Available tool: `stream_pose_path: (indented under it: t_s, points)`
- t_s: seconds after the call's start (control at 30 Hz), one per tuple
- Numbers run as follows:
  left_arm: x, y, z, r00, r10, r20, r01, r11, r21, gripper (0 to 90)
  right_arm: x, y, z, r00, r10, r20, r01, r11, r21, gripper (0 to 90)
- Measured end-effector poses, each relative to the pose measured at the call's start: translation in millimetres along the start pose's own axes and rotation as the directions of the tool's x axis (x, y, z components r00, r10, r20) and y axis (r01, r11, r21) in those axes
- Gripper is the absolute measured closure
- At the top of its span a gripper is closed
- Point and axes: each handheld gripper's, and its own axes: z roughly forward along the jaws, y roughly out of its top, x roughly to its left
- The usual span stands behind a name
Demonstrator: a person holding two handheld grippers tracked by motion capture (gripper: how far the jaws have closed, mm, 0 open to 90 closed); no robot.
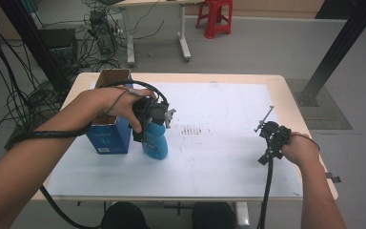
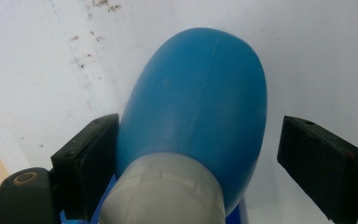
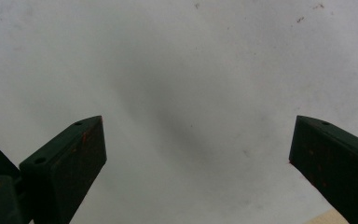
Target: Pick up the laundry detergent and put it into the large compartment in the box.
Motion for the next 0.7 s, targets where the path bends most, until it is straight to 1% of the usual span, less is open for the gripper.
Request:
stream_pose_path:
  t_s: [0.53,0.7]
  points:
    - [1.9,1.4,1.7,1.0000,-0.006,0.004,0.006,1.0000,0.007,14.3,-1.5,-2.4,2.0,1.0000,0.004,-0.004,-0.004,1.0000,-0.002,3.5]
    - [4.1,1.9,4.4,0.9998,-0.013,0.015,0.012,0.9999,0.011,15.3,-2.2,-3.6,3.3,0.9999,0.009,-0.007,-0.009,1.0000,-0.001,3.4]
